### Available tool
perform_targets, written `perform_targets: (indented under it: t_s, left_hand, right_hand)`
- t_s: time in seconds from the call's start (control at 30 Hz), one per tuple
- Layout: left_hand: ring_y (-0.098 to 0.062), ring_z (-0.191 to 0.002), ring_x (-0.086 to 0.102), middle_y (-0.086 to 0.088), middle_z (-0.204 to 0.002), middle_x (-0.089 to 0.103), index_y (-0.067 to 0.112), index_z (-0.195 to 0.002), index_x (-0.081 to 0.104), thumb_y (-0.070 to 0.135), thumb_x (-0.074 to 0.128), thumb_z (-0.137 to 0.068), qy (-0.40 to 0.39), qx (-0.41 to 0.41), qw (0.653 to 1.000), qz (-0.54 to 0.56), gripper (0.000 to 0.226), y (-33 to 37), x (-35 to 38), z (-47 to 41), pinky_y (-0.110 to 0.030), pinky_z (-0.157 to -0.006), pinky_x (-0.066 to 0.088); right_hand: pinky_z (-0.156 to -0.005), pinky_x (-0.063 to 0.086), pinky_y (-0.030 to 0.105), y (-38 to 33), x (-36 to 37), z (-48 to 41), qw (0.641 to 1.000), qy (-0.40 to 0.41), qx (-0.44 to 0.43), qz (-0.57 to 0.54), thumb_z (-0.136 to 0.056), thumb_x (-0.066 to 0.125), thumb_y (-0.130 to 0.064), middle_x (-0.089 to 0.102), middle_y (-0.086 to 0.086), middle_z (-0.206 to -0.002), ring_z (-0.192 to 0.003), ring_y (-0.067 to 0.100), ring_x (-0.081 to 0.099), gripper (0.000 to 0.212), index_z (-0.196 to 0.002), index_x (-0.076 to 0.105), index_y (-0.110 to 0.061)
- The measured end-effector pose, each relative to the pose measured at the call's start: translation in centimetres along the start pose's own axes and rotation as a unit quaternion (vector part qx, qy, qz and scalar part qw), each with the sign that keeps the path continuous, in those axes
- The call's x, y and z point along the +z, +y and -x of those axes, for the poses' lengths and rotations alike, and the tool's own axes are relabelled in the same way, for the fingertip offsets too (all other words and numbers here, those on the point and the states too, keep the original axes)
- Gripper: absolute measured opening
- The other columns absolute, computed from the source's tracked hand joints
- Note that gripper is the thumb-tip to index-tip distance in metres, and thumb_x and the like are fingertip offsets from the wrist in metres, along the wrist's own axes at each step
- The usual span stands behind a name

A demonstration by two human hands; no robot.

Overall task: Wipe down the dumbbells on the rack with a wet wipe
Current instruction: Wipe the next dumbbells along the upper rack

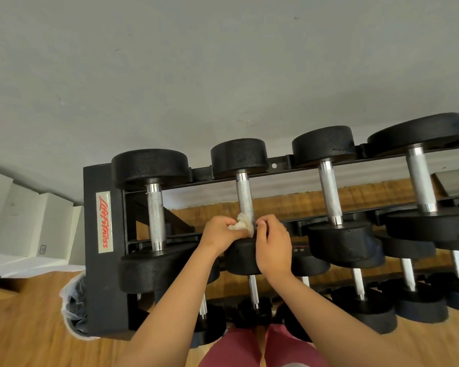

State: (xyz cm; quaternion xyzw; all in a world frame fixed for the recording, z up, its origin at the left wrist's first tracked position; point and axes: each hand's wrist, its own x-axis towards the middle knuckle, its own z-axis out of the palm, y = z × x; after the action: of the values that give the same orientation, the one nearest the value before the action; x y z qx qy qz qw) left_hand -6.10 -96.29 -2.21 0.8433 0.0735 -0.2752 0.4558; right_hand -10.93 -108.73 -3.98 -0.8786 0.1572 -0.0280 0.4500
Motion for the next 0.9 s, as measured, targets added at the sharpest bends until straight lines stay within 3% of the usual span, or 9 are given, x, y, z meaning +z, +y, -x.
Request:
perform_targets:
  t_s: [0.17, 0.27, 0.37, 0.43, 0.57, 0.73, 0.9]
  left_hand:
    - [-0.008, -0.06, 0.053, 0.003, -0.063, 0.059, 0.013, -0.069, 0.068, 0.027, 0.074, -0.083, 0.054, 0.03, 0.998, -0.024, 0.021, 0.3, 0.5, 0.3, -0.018, -0.057, 0.038]
    - [-0.01, -0.056, 0.05, 0.0, -0.058, 0.056, 0.014, -0.061, 0.064, 0.023, 0.069, -0.088, 0.11, 0.044, 0.993, 0.019, 0.029, 0.0, 0.9, 1.2, -0.017, -0.057, 0.039]
    - [-0.017, -0.069, 0.061, -0.009, -0.076, 0.068, 0.011, -0.077, 0.071, 0.028, 0.065, -0.092, 0.12, 0.033, 0.977, 0.174, 0.023, 0.7, 1.6, 2.7, -0.033, -0.067, 0.05]
    - [-0.015, -0.076, 0.066, -0.005, -0.084, 0.071, 0.019, -0.085, 0.071, 0.031, 0.061, -0.094, 0.093, 0.051, 0.971, 0.214, 0.018, 1.3, 1.9, 4.0, -0.028, -0.066, 0.052]
    - [-0.017, -0.082, 0.064, -0.003, -0.088, 0.069, 0.027, -0.089, 0.066, 0.029, 0.057, -0.097, 0.085, 0.093, 0.974, 0.19, 0.012, 1.2, 1.0, 5.4, -0.028, -0.069, 0.051]
    - [-0.017, -0.079, 0.059, -0.009, -0.086, 0.064, 0.019, -0.086, 0.064, 0.026, 0.054, -0.098, 0.104, 0.111, 0.975, 0.164, 0.017, 0.5, 0.5, 6.5, -0.027, -0.068, 0.044]
    - [-0.007, -0.101, 0.049, 0.006, -0.107, 0.049, 0.024, -0.098, 0.062, 0.024, 0.052, -0.097, 0.097, 0.143, 0.98, 0.102, 0.01, 1.9, 3.1, 8.5, -0.015, -0.079, 0.037]
  right_hand:
    - [-0.075, 0.047, 0.03, 0.0, -0.1, 0.0, 1.0, 0.007, 0.011, -0.013, -0.101, 0.041, -0.026, 0.059, -0.008, -0.086, -0.083, 0.01, 0.056, 0.016, -0.091, 0.054, -0.023]
    - [-0.072, 0.051, 0.036, 0.0, 0.0, 0.1, 1.0, 0.017, 0.009, -0.017, -0.101, 0.039, -0.027, 0.059, -0.007, -0.081, -0.078, 0.012, 0.057, 0.02, -0.089, 0.054, -0.022]
    - [-0.072, 0.05, 0.032, -0.1, -0.1, 0.1, 1.0, 0.006, 0.015, -0.024, -0.102, 0.041, -0.025, 0.059, -0.006, -0.081, -0.077, 0.01, 0.057, 0.02, -0.087, 0.055, -0.022]
    - [-0.074, 0.047, 0.029, -0.3, -0.5, 0.1, 0.999, -0.011, 0.016, -0.038, -0.102, 0.042, -0.024, 0.058, -0.006, -0.083, -0.081, 0.009, 0.056, 0.018, -0.09, 0.055, -0.022]
    - [-0.079, 0.038, 0.017, -0.6, -2.3, 0.8, 0.999, -0.023, -0.024, -0.002, -0.101, 0.047, -0.023, 0.056, -0.009, -0.095, -0.092, 0.005, 0.051, 0.011, -0.1, 0.058, -0.021]
    - [-0.085, 0.035, 0.008, 0.5, -6.0, 4.1, 0.998, 0.033, -0.042, 0.021, -0.098, 0.052, -0.018, 0.055, -0.011, -0.102, -0.101, 0.003, 0.049, 0.013, -0.108, 0.06, -0.02]
    - [-0.09, 0.047, 0.019, 1.6, -8.9, 7.5, 0.996, 0.031, -0.035, -0.071, -0.096, 0.057, -0.019, 0.058, -0.016, -0.107, -0.104, 0.0, 0.056, 0.02, -0.114, 0.057, -0.027]
